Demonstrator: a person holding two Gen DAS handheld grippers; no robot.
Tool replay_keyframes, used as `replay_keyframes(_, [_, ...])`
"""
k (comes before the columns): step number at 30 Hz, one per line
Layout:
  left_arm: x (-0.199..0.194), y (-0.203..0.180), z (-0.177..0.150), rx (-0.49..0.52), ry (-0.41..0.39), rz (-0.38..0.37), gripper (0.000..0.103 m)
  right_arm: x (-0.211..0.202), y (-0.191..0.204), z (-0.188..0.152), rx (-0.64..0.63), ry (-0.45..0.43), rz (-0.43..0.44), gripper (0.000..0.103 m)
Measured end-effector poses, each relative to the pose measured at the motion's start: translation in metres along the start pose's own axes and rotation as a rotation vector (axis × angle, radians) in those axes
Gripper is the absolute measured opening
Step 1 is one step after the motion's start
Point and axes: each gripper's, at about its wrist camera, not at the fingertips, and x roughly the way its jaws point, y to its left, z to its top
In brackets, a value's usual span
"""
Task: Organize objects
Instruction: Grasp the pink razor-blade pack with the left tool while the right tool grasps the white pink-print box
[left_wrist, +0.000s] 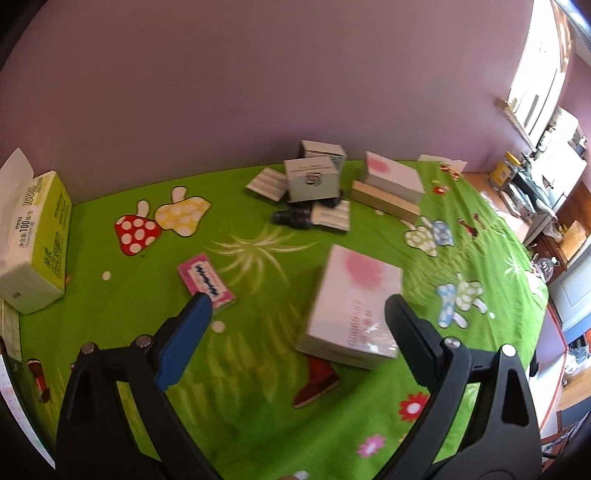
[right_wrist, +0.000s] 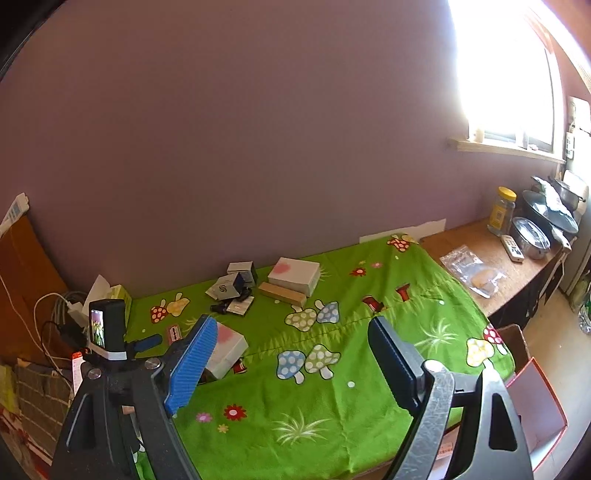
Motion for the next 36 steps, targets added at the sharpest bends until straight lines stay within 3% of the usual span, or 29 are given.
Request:
replay_keyframes(5, [0.013,0.017,0.004,-0.015,0.022,0.031,0.090,0.027,0.002,0.001,0.000,-0.014,-0.055,0.085])
replay_keyframes(12, [0.034,0.042,0.008,-0.055,0.048,0.091,0.078,0.090,-0.001,-0.023,0.000,0.110,-0.097,0.085])
replay_keyframes(20, [0.054,0.040,0.003,-0.005,0.076,0.131,0.066,0.139,0.023,-0.057,-0.041,0.254,-0.090,0.085])
replay_keyframes(22, [0.056,0.035,0.003,0.026,0.072,0.146,0.060,0.146,0.032,-0.061,-0.057,0.273,-0.089,0.085])
replay_keyframes(23, [0.057,0.034,0.003,0.036,0.069,0.148,0.053,0.149,0.036,-0.061,-0.062,0.277,-0.087,0.085])
replay_keyframes(27, [0.057,0.030,0.003,0.063,0.057,0.124,0.034,0.159,0.053,-0.065,-0.075,0.296,-0.068,0.085])
replay_keyframes(36, [0.053,0.036,0.002,0.032,0.036,0.023,0.032,0.189,0.091,-0.077,-0.104,0.356,-0.038,0.085])
